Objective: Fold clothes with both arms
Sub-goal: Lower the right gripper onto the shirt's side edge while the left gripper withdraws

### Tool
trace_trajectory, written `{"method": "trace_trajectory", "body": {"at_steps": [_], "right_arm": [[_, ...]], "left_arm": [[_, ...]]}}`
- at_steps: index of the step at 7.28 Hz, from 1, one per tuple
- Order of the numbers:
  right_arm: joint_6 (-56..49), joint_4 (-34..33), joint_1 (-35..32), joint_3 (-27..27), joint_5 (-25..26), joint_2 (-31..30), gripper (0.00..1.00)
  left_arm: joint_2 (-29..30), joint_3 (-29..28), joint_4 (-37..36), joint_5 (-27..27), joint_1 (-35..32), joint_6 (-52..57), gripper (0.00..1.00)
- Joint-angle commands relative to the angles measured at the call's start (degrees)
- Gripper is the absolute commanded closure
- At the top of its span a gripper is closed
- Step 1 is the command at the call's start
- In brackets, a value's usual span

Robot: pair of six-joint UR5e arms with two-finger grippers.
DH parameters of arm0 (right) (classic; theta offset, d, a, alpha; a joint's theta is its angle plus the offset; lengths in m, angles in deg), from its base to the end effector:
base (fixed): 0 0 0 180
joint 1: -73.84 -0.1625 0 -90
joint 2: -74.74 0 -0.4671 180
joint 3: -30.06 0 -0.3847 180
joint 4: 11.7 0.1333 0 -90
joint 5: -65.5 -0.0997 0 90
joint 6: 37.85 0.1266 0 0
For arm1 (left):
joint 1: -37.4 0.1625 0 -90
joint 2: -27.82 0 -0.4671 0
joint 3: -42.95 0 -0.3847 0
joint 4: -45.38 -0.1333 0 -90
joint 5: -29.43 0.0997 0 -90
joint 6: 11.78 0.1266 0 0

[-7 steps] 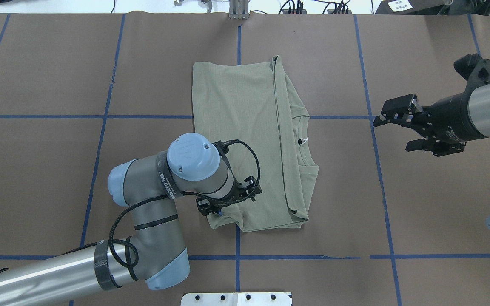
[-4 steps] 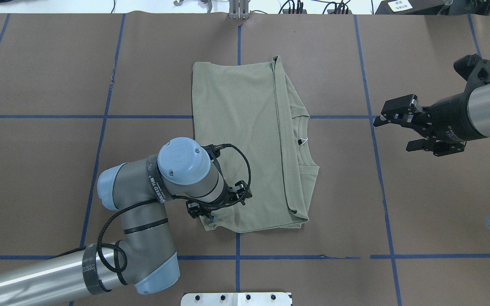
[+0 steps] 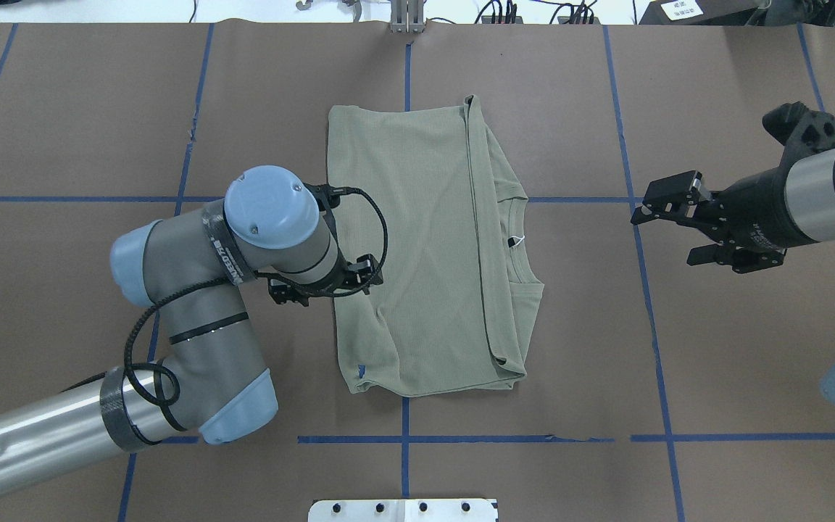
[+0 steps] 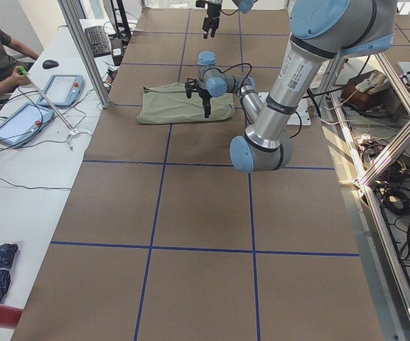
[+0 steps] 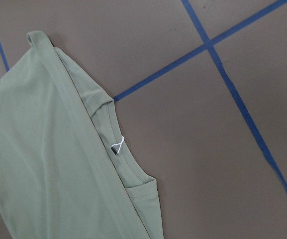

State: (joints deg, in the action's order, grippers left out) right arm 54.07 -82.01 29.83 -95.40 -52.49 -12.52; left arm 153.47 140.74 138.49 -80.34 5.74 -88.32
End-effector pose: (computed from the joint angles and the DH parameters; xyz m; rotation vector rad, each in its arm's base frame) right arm -0.2884 -0.3813 0.3661 -0.0613 -1.0921 0.4747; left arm 0.5540 -0.4479 0.2871 0.0077 0.8678 -0.1573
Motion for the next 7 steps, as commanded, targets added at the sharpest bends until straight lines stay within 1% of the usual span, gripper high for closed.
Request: {"method": "trace_trajectory", "body": {"at_steps": [1,2,3,4,5,6,7], "right_arm": [[-0.2,-4.1,11.1,0.2,9.1,0.2,0.0],[-2.9,-11.6,15.1,1.9,13.2,6.2,0.0],[-5.9,-20.1,16.7,7.5,14.4,16.5,0.0],[-6.7,-25.8,18.9,12.9,16.9,23.9,0.0],[-12.2,-25.9,21.1,17.0,19.5,26.0,0.0],[-16.5,-25.8,22.7,19.4,20.6,26.3,0.0],[-18.7,-25.8,24.0,19.6,20.6,26.1,0.0]], "left_arm": [[-5.4,6.7,0.1,-0.1,-2.9,6.4,0.01],[-6.4,7.8,0.3,-0.2,-3.1,7.1,0.01],[-6.5,7.8,0.6,-0.2,-3.2,7.1,0.01],[-6.5,7.8,0.7,-0.2,-3.2,7.2,0.01],[-6.6,7.6,0.8,-0.1,-3.3,7.2,0.01],[-6.6,7.2,1.9,-0.1,-3.3,7.2,0.01],[-7.7,7.1,3.5,-0.2,-3.2,7.2,0.01]]}}
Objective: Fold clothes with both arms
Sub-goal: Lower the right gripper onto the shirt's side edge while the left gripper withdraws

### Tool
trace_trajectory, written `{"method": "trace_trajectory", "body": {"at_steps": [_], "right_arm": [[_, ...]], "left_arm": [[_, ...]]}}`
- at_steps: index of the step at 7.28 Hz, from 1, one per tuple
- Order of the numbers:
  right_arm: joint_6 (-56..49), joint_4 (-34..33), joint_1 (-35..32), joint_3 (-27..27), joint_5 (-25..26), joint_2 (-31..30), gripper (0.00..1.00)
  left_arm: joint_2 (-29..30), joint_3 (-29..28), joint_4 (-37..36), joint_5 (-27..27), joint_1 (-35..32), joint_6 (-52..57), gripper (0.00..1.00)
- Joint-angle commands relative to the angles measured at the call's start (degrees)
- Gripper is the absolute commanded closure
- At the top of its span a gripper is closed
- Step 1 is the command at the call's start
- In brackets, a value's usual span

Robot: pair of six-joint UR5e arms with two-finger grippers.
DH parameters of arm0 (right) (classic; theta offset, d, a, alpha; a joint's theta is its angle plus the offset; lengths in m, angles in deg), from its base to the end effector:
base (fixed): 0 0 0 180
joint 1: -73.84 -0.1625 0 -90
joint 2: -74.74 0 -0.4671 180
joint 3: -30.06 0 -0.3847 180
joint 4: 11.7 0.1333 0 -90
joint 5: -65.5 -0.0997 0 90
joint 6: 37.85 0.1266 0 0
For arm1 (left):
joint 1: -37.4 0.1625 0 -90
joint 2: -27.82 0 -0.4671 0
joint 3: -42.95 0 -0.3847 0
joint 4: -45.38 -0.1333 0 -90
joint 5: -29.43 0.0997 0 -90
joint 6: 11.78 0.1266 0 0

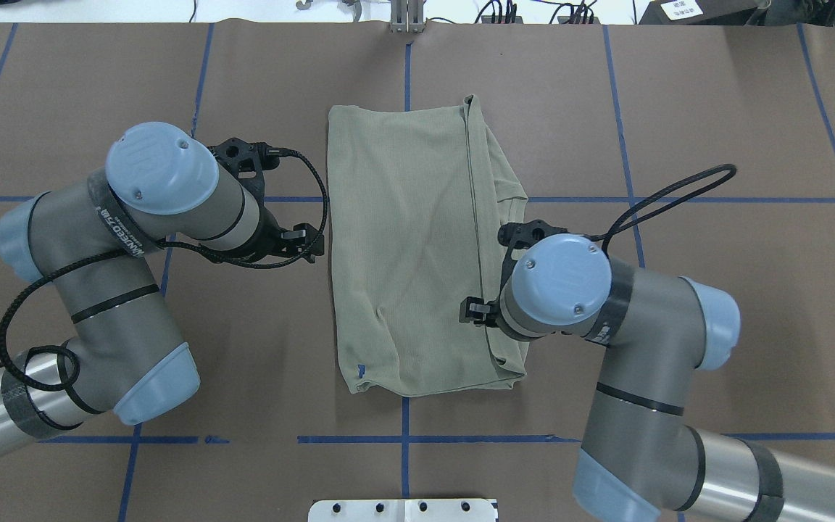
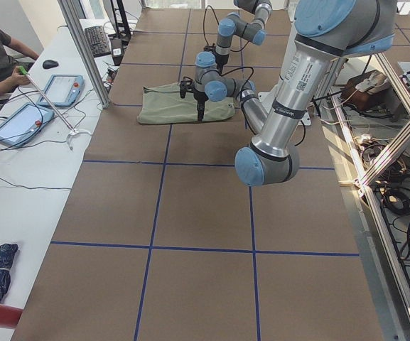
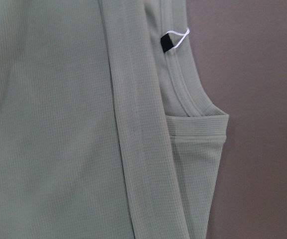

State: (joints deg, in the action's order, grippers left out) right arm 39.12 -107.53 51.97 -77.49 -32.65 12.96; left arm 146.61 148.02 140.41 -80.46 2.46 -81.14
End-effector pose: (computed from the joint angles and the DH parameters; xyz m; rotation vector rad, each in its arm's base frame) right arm -0.5566 -0.3477 0.3305 0.0785 -0.7050 0.0982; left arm 0.4874 -0.4506 0.3085 0.1055 0.8984 -0.0843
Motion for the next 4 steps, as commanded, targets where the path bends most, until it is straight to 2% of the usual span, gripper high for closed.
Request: {"method": "trace_trajectory", "body": {"at_steps": [1,4], "right_arm": [[-5.9,-0.5,2.8,1.8,0.7,0.4,0.0],[-7.8,-0.8,2.7,2.0,0.0,-1.2,0.0]], "left_arm": [[-1.8,-0.3,3.7,-0.1,0.0,-0.1,0.01],[-2.3,-0.5,4.6,-0.1,0.1,-0.2,0.01]]}}
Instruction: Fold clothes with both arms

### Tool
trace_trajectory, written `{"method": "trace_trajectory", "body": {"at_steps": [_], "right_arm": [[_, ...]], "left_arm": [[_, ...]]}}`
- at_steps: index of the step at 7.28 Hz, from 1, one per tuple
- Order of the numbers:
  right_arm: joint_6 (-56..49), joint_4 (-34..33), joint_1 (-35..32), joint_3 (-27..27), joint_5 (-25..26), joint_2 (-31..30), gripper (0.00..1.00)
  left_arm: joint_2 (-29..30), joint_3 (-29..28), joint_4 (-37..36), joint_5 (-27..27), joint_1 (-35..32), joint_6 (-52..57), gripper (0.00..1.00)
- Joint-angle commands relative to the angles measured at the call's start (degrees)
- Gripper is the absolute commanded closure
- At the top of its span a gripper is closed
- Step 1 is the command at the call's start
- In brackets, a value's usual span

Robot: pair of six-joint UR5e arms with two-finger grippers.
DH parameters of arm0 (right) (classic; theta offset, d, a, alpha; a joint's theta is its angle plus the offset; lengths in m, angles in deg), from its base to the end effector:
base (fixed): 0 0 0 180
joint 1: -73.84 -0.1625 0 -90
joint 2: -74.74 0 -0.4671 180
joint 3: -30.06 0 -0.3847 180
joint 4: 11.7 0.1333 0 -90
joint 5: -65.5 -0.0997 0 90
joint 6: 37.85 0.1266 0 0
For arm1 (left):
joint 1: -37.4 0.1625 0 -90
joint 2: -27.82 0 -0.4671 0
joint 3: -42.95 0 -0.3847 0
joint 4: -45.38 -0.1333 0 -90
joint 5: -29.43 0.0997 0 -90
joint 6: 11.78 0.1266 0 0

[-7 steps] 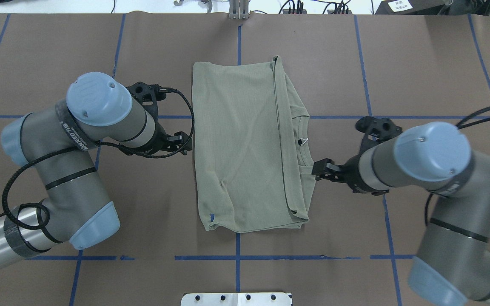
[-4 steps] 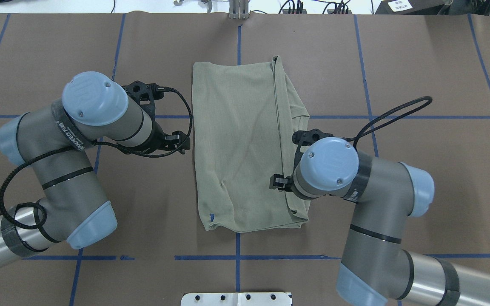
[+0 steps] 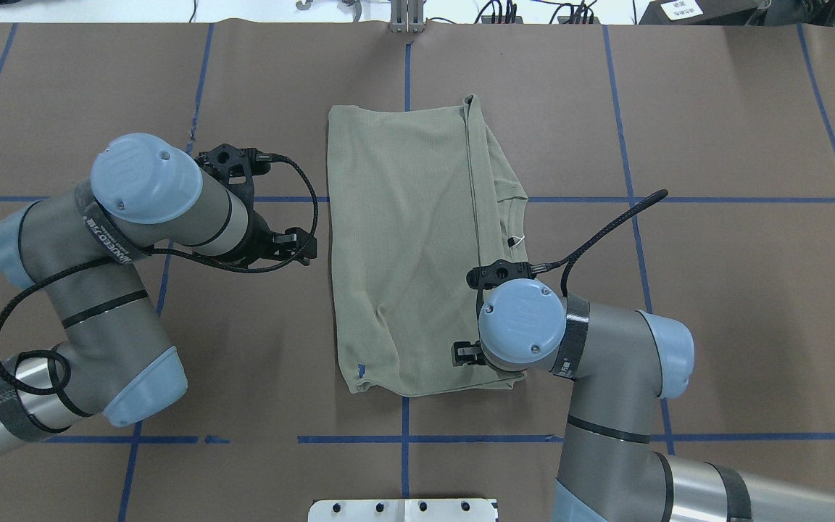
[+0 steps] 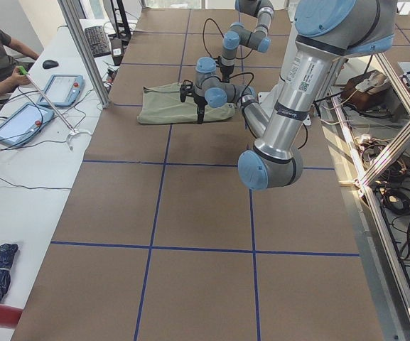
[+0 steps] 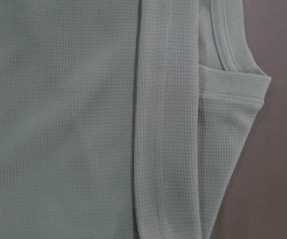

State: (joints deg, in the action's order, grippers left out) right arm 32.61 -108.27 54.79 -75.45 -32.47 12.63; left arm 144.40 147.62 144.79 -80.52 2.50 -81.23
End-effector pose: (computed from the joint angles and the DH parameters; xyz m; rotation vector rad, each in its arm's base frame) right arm -0.5794 -0.3225 0.3516 0.0853 -0.6501 -0.0530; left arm 0.4844 -0.4478 0.3249 0.1192 0.9250 -0.0781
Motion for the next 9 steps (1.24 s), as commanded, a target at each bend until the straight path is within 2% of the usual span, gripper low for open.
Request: {"method": "trace_trajectory", "body": {"at_steps": [1,4,9], "right_arm": [[-2.0,0.0,-0.5,0.0,-0.1,-1.0,0.0],[-2.2,0.1,-1.6,0.0,-0.4,-3.0,0.0],[-4.5,0.4,-3.8,-5.2,-0.3,-13.8,0.0]], "left_arm": [[-0.2,-0.1,0.3,0.0,0.1,-0.2,0.01],[-0.1,-0.3,0.3,-0.1,0.4,-0.2,0.01],[0.1,-0.1,0.3,-0.1,0.5,-0.3,0.01]]}}
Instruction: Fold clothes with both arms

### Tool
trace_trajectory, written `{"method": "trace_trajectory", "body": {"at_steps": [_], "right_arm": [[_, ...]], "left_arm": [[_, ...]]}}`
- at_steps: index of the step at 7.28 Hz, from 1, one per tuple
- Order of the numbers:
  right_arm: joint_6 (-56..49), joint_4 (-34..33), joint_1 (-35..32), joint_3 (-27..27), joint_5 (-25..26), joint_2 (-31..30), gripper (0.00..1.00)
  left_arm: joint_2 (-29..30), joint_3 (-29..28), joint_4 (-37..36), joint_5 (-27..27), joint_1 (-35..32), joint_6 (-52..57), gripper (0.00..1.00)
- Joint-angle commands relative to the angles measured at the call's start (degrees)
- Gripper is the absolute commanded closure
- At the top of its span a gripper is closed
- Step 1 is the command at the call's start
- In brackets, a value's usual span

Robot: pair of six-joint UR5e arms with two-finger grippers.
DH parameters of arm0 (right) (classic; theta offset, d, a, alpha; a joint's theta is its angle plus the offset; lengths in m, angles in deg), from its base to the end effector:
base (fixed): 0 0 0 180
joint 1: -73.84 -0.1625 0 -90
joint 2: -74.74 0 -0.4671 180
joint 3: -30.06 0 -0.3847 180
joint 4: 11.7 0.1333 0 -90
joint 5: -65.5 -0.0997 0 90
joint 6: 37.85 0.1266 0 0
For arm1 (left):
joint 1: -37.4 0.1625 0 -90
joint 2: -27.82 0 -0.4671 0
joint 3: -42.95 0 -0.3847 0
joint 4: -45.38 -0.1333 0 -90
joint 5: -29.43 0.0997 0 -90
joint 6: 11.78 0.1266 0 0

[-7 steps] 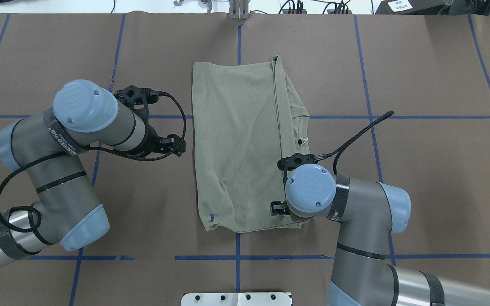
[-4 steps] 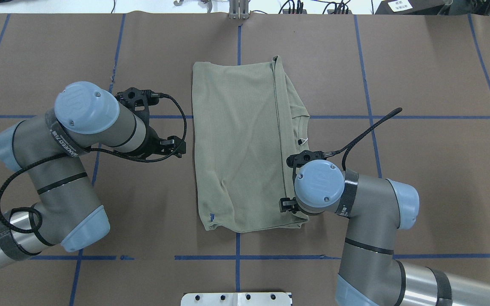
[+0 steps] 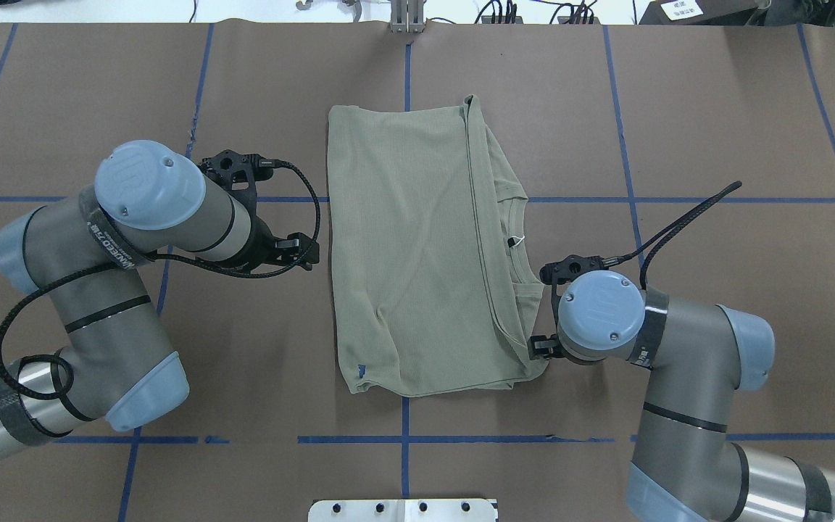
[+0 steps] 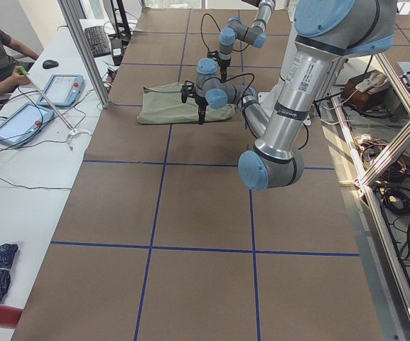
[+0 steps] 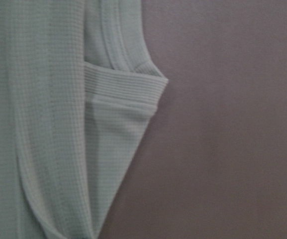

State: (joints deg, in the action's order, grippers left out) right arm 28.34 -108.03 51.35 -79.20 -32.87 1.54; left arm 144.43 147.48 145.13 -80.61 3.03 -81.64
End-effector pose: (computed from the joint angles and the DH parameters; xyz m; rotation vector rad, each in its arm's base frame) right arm -0.5055 -0.3336 0.4425 0.0723 -0.5324 -0.0604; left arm 0.4892 -0.4435 0.3247 0.1123 0.9300 -0.0746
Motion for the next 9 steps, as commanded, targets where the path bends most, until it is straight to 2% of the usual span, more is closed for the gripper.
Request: {"method": "trace_trajectory", "body": {"at_steps": [1,2,4,5,6,9], "right_arm": [[-1.5,-0.1,-1.9,-3.4,-0.1,-2.7,0.0],[-3.2,-0.2,-2.5,-2.6,0.3,0.0,0.0],[-3.2,-0.4,-2.4,2.1,0.3,9.3,0.0],[-3.3,-0.2,-2.0,2.8,0.0,11.0,0.0],[-3.2,-0.4,-1.3,3.0,-1.6,11.4,0.0],[-3.3,-0.3,0.5,6.0,-2.1,10.4,0.0]], "left_arm": [[0.3,0.1,0.0,0.0,0.0,0.3,0.01],[0.3,0.2,0.0,0.0,0.0,0.3,0.01],[0.3,0.2,0.1,0.0,-0.3,0.4,0.01],[0.2,0.2,0.1,0.0,-0.3,0.3,0.01],[0.1,-0.1,0.7,0.0,-0.3,0.3,0.01],[-0.1,-3.4,5.4,0.0,-0.3,0.0,0.0]]}}
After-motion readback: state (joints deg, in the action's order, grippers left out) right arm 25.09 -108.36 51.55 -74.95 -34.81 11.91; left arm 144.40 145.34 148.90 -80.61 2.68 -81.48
